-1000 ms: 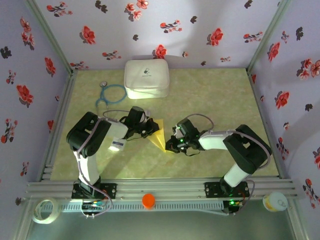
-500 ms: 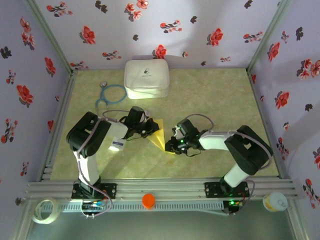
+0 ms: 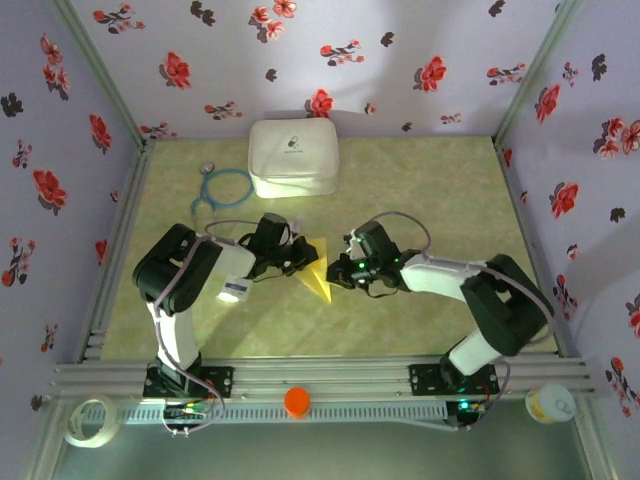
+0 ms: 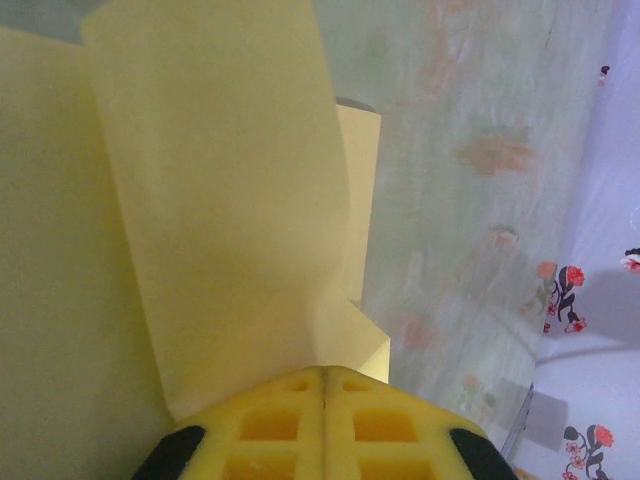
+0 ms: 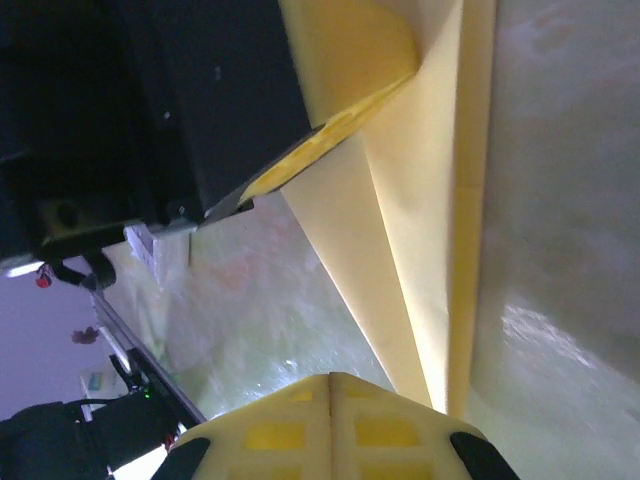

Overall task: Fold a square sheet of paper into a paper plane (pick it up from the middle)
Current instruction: Fourth fold the wing at the center of the table.

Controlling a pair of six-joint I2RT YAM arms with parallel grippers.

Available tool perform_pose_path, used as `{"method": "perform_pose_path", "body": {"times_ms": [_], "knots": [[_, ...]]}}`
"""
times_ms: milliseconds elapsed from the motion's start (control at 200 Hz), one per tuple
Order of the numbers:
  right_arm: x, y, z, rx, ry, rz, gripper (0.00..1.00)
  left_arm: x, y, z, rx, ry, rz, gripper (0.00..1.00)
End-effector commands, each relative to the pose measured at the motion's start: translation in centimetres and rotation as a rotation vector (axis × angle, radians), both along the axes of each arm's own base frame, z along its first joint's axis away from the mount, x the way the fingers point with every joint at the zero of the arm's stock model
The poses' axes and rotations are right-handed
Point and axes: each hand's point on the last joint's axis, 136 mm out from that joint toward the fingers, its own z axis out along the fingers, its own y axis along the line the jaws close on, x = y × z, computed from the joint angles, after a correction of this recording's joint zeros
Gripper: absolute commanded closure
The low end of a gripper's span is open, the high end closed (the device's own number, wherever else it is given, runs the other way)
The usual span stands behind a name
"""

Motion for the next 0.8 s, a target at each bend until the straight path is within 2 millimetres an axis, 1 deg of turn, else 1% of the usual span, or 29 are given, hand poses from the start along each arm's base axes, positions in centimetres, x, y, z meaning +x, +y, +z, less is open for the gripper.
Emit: {"method": "perform_pose_path", "body": {"times_ms": [0, 130, 230, 295, 375, 490, 635, 795], "knots": [[1.0, 2.6, 1.0, 0.103, 0.009, 0.009, 0.95, -1.0, 1.7, -3.2, 0.084, 0.068, 0.036, 1.00], [1.5, 3.0, -0.5, 0.074, 0.036, 0.011, 0.95, -0.9, 1.7, -3.2, 0.083, 0.068, 0.035, 1.00], [1.0, 2.8, -2.3, 0.050, 0.072, 0.017, 0.95, -0.9, 1.6, -3.1, 0.082, 0.067, 0.032, 1.00], [0.2, 2.3, -3.6, 0.033, 0.103, 0.018, 0.96, -0.9, 1.7, -3.1, 0.084, 0.069, 0.032, 1.00], [-1.3, 1.5, -5.0, 0.011, 0.140, 0.026, 0.96, -1.0, 1.7, -3.2, 0.086, 0.072, 0.034, 1.00], [-3.2, 0.5, -6.5, -0.008, 0.175, 0.030, 0.96, -0.9, 1.7, -3.3, 0.085, 0.073, 0.034, 1.00], [-4.7, -0.2, -7.1, -0.024, 0.188, 0.043, 0.96, -0.9, 1.8, -3.5, 0.089, 0.077, 0.039, 1.00], [-5.4, -0.7, -7.0, -0.039, 0.183, 0.052, 0.95, -0.9, 1.9, -3.6, 0.092, 0.080, 0.044, 1.00]]}}
